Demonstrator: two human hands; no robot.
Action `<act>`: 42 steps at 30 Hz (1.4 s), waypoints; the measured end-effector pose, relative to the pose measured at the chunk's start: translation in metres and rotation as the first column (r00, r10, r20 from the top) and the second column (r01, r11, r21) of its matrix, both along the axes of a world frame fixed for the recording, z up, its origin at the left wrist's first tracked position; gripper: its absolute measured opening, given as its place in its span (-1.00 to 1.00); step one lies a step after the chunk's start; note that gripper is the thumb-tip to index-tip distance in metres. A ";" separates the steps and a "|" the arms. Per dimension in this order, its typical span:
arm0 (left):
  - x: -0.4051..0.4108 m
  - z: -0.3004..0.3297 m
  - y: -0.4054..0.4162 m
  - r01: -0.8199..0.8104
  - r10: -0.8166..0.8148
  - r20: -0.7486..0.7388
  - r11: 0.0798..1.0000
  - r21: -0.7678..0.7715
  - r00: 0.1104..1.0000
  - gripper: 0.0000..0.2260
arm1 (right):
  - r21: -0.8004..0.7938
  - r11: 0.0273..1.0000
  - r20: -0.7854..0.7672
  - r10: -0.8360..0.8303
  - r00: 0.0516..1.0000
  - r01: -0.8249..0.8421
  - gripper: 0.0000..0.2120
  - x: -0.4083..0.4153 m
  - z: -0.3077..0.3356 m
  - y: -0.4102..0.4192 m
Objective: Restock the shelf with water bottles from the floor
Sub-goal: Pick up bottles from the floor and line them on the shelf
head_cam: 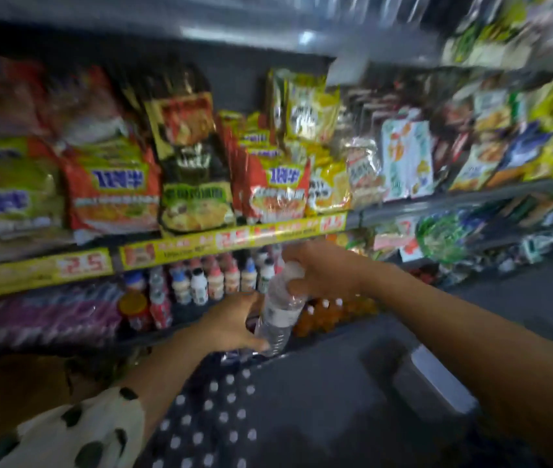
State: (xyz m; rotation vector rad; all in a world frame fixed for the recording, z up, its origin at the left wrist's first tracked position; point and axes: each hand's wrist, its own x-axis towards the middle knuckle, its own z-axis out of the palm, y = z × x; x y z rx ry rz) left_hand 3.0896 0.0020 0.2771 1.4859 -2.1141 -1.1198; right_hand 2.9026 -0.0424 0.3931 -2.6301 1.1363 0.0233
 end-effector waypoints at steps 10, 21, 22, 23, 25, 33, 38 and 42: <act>0.022 0.176 0.022 -0.120 0.053 -0.294 0.969 -0.215 0.954 -0.63 | -0.071 0.997 0.346 0.002 0.938 0.024 -0.75 0.032 0.215 0.022; 0.067 0.292 0.044 -0.160 0.038 -0.368 0.939 -0.304 0.929 -0.62 | -0.427 0.895 0.471 0.101 0.876 0.127 -0.69 0.087 0.328 0.063; 0.069 0.301 0.046 -0.166 0.033 -0.377 0.931 -0.325 0.925 -0.61 | -0.451 0.881 0.478 0.106 0.872 0.140 -0.65 0.092 0.339 0.064; 0.071 0.311 0.047 -0.174 0.034 -0.374 0.921 -0.349 0.927 -0.60 | -0.469 0.870 0.491 0.115 0.864 0.151 -0.63 0.097 0.349 0.064; 0.076 0.332 0.045 -0.195 0.045 -0.365 0.901 -0.386 0.930 -0.60 | -0.479 0.862 0.535 0.135 0.834 0.167 -0.64 0.107 0.371 0.062; 0.117 0.403 0.004 -0.303 0.138 -0.357 0.833 -0.462 0.924 -0.68 | -0.361 0.931 0.583 0.174 0.793 0.061 -0.54 0.138 0.414 0.025; 0.139 0.421 -0.048 -0.328 0.219 -0.281 0.837 -0.438 0.934 -0.65 | -0.346 0.938 0.579 0.241 0.779 -0.033 -0.55 0.156 0.416 -0.036; 0.158 0.425 -0.106 -0.387 0.326 -0.215 0.837 -0.387 0.921 -0.59 | -0.382 0.921 0.510 0.277 0.815 -0.075 -0.58 0.176 0.423 -0.110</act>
